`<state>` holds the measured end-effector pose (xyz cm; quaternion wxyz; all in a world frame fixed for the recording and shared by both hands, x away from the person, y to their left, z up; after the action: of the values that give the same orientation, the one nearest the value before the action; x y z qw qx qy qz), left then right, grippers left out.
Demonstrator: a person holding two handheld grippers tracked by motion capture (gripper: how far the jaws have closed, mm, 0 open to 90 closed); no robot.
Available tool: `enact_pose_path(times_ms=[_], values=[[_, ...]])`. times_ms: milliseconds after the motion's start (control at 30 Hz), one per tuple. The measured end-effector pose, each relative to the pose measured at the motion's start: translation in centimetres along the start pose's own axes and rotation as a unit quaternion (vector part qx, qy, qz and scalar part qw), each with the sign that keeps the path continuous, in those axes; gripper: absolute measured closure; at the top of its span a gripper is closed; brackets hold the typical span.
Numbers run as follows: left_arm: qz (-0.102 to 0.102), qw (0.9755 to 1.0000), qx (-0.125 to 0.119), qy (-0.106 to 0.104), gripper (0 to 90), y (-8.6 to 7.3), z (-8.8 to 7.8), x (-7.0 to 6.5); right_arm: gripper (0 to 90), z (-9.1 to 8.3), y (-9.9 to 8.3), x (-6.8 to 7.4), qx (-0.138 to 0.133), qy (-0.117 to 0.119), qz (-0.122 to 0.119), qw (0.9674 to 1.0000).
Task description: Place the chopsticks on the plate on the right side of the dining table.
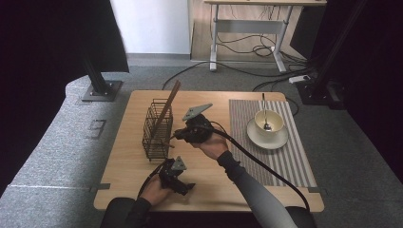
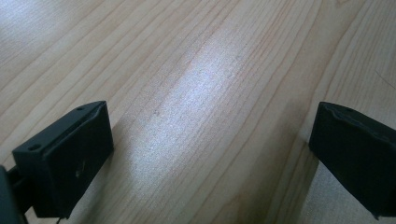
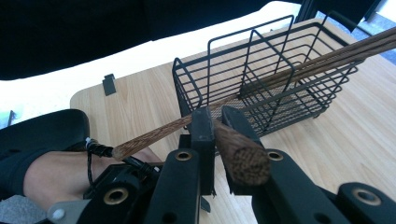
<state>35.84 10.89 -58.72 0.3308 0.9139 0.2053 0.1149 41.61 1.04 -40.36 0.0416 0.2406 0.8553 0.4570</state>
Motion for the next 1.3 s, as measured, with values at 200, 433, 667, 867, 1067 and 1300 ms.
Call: enact_pose_path(times_ms=[200,433,667,867,1067,1300], values=[[0.002,1.0000,0.000,0.000,0.0,0.0,0.0,0.0,83.0,-1.5,0.4,-0.1,-0.002,-0.004,0.003,1.0000],[0.001,1.0000,0.000,0.000,0.0,0.0,0.0,0.0,83.0,-3.0,0.8,-0.2,-0.007,-0.010,0.002,0.9999],[0.001,1.0000,-0.001,-0.001,0.0,0.0,0.0,0.0,83.1,-5.0,1.2,-0.4,-0.020,-0.023,0.004,0.9995],[0.003,1.0000,-0.001,-0.001,0.0,0.1,0.1,0.0,83.1,-7.2,1.6,-0.7,-0.033,-0.035,0.007,0.9988],[0.002,1.0000,-0.001,0.000,0.0,0.1,0.1,0.0,83.1,-9.4,1.8,-1.1,-0.049,-0.046,0.011,0.9977],[0.003,1.0000,-0.001,0.000,0.0,0.2,0.2,0.0,83.1,-11.1,1.3,-1.6,-0.054,-0.058,0.016,0.9967]])
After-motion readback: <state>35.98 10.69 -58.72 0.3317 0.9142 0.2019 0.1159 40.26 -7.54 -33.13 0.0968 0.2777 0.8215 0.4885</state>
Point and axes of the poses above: each handheld gripper's, and its own axes: z roughly forward along the jaws, y roughly out of its top, x roughly to its left, the point moved 4 cm from there along z, roughly forward along the jaws, and after that the axes turned 7 degrees about z, right-handed, at the moved point
